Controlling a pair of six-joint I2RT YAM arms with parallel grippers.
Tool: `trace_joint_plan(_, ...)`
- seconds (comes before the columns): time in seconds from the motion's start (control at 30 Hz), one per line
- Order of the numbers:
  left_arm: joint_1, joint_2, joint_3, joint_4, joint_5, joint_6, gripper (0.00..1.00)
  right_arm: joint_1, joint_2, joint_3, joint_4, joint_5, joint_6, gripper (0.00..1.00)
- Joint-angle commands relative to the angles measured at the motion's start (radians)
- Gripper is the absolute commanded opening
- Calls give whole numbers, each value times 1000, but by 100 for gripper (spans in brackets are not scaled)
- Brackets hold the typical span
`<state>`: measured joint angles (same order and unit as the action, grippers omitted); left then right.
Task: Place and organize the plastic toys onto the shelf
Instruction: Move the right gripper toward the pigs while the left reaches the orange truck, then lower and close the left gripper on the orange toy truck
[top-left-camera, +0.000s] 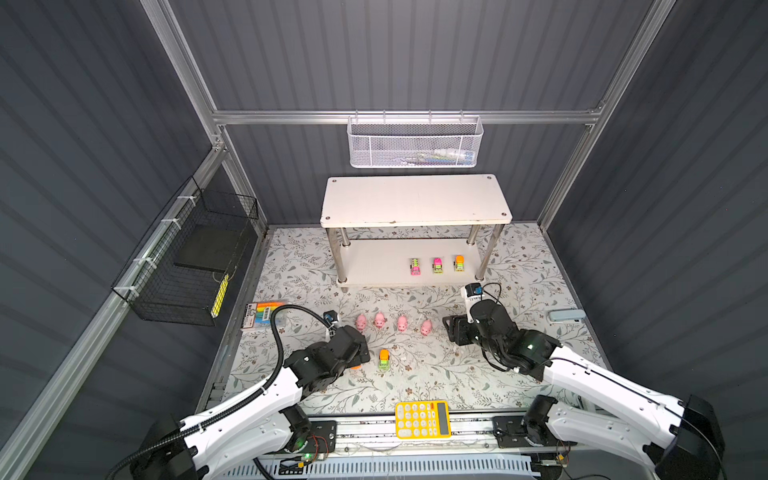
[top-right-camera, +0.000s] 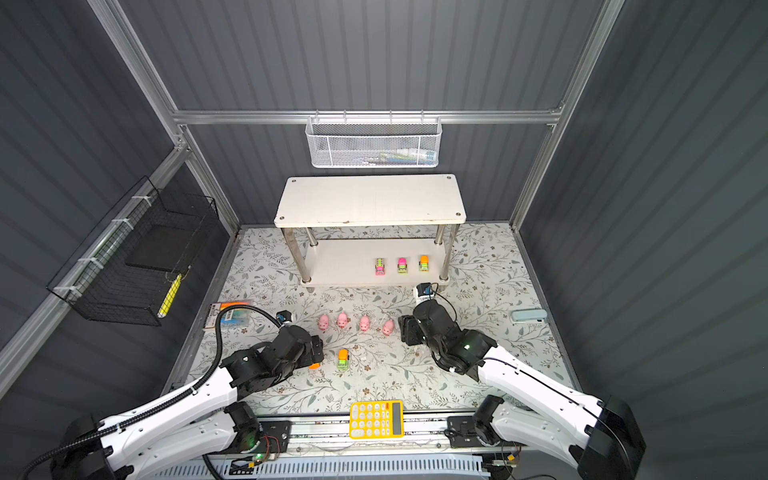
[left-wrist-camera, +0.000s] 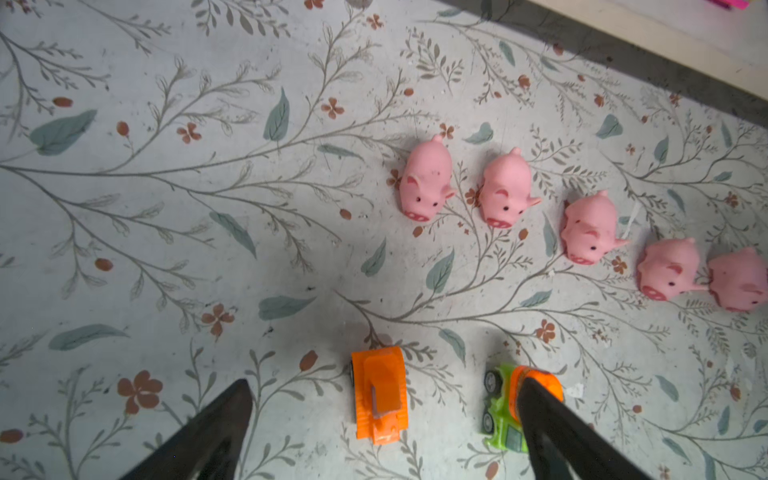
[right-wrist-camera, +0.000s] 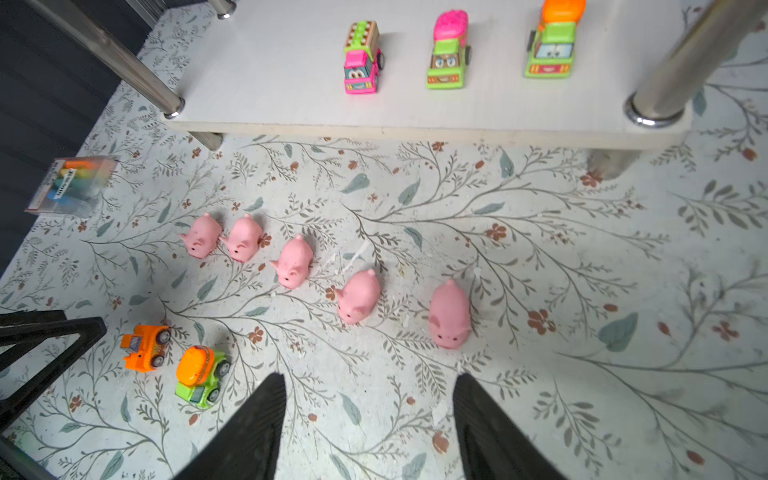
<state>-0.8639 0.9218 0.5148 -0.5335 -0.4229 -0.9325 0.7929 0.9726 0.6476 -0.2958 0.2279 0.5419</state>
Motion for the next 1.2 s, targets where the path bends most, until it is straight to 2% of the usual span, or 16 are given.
trace_joint_plan(0.0,-30,33,37,-76,-12,-106,100,2,-25,-46,-12,0,43,66)
trace_joint_plan(0.1,-51,70,53,-105,-42,-147,97,2,-37,-87,15,-2,49,67)
trace_joint_plan(0.3,-75,165,59,-52,-43,-180,87,2,-32,-139,71,-1,57,67)
trace_joint_plan(0.63,-153,317,87,-62,-90,-270,81,-3,-38,-184,119,-14,69,67)
trace_joint_plan(0.83,-156,329,74,-61,-100,-286,74,-6,-34,-196,133,-25,76,67)
trace_joint_plan(1.17,-156,310,1,8,-87,-294,69,-11,-15,-191,142,-26,82,67)
